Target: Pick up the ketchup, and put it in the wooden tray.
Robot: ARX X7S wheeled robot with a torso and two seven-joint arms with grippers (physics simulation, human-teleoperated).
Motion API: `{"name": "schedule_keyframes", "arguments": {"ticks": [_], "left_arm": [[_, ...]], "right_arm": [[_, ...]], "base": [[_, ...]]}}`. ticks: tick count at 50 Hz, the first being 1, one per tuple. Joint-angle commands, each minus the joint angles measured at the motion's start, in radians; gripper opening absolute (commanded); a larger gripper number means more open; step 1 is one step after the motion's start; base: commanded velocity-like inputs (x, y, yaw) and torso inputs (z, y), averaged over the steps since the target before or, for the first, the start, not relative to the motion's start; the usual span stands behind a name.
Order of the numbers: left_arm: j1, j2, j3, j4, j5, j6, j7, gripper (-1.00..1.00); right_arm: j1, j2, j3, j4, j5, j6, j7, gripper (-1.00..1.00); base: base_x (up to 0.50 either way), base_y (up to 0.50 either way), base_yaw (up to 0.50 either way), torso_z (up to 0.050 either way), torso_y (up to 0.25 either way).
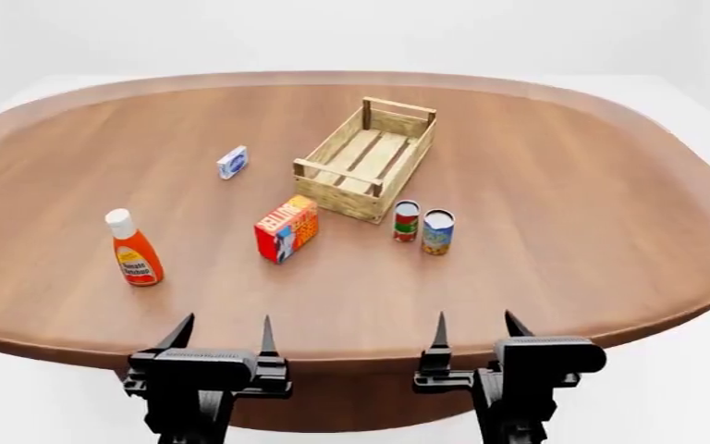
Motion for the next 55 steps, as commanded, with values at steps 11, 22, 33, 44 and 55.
{"name": "schedule_keyframes", "arguments": {"ticks": [11, 22, 33, 44, 55], "left_arm": [[-0.058, -0.027, 0.029, 0.094, -0.048, -0.14, -0.036, 1.0], [-0.182, -0.047, 0.045, 0.113, -0.06, -0.223, -0.049, 1.0], [-0.329, -0.07, 0.088, 0.113, -0.077, -0.365, -0.027, 1.0], [-0.489, -0.076, 0.079, 0.034, -0.088, -0.413, -0.031, 1.0], [-0.595, -0.075, 0.062, -0.088, -0.094, -0.389, -0.04, 1.0]], "right_arm": [[0.084, 0.057, -0.02, -0.072, 0.059, 0.147, 0.001, 1.0], [0.165, 0.098, -0.009, -0.112, 0.101, 0.259, -0.018, 1.0], [0.314, 0.141, 0.009, -0.108, 0.159, 0.403, -0.054, 1.0], [0.501, 0.179, -0.02, -0.03, 0.206, 0.523, -0.128, 1.0], [0.595, 0.196, -0.043, 0.056, 0.208, 0.514, -0.166, 1.0]], "base": [[0.0, -0.5, 0.0, 0.0, 0.0], [0.0, -0.5, 0.0, 0.0, 0.0], [0.03, -0.39, 0.0, 0.0, 0.0], [0.05, 0.0, 0.0, 0.0, 0.0], [0.49, 0.0, 0.0, 0.0, 0.0]]}}
